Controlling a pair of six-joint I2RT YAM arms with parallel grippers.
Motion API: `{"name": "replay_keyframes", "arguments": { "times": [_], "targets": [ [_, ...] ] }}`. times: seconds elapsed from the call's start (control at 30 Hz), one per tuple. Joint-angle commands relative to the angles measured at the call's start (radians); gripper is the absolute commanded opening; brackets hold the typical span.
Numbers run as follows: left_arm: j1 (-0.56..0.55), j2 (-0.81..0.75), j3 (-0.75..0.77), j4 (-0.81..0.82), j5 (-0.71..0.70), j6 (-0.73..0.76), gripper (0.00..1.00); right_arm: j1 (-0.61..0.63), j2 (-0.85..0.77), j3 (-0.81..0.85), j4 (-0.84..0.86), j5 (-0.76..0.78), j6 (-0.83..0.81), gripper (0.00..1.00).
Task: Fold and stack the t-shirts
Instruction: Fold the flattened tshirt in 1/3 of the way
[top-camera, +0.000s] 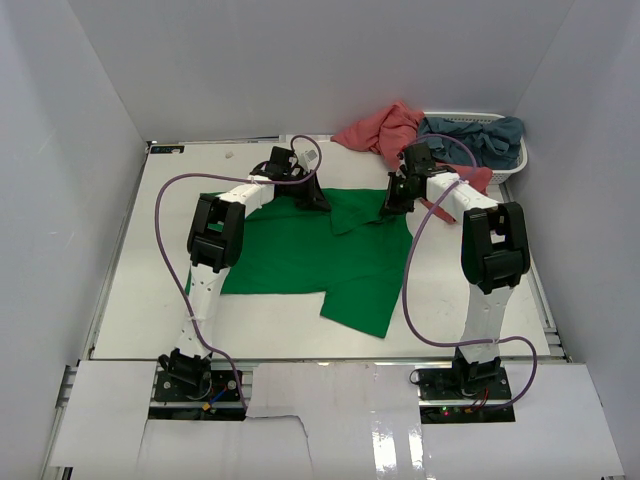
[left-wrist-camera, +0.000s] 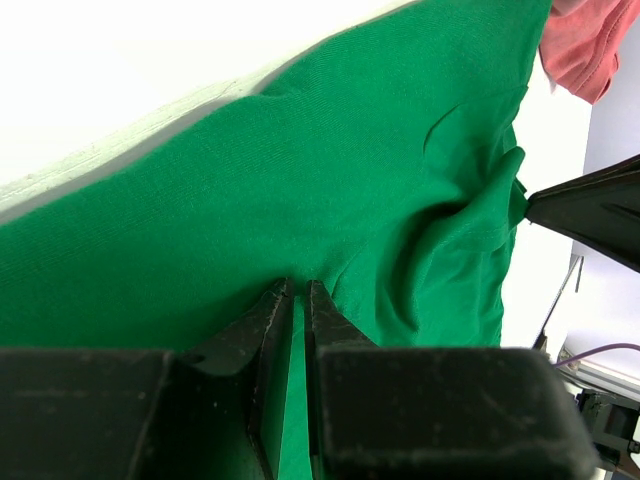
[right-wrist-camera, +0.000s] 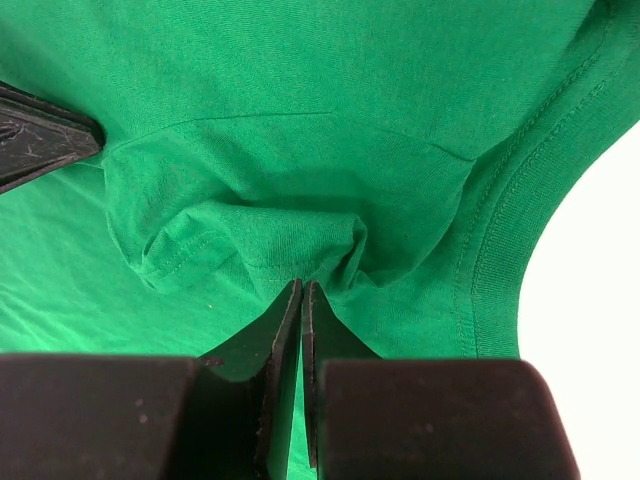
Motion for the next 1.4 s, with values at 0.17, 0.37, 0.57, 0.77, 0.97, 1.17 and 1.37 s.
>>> {"name": "replay_keyframes", "arguments": {
  "times": [0.17, 0.37, 0.57, 0.77, 0.97, 1.17, 1.37],
  "targets": [
    [-0.008, -0.039, 0.011, -0.029, -0.008, 0.027, 0.22, -0.011, -0.078, 0.001, 0.001, -0.048, 0.016, 0.08],
    [-0.01, -0.04, 0.011, -0.029, -0.007, 0.024, 0.22, -0.011, -0.15, -0.101, 0.005, -0.066, 0.026, 0.08],
    [-0.01, -0.042, 0.008, -0.031, -0.007, 0.025, 0.22, -0.011, -0.218, -0.212, 0.007, -0.074, 0.029, 0.08],
    [-0.01, -0.04, 0.013, -0.029, -0.002, 0.024, 0.22, -0.011, -0.23, -0.303, 0.01, -0.137, 0.048, 0.08],
    [-0.01, -0.04, 0.02, -0.031, -0.002, 0.024, 0.22, -0.009, -0.247, -0.363, 0.04, -0.201, 0.077, 0.08],
    [-0.011, -0.04, 0.025, -0.034, 0.001, 0.024, 0.22, -0.009, -0.249, -0.29, -0.01, -0.087, 0.028, 0.34],
    [-0.011, -0.046, 0.02, -0.041, -0.005, 0.033, 0.22, -0.009, -0.25, -0.161, -0.026, 0.059, -0.021, 0.36]
  ]
}}
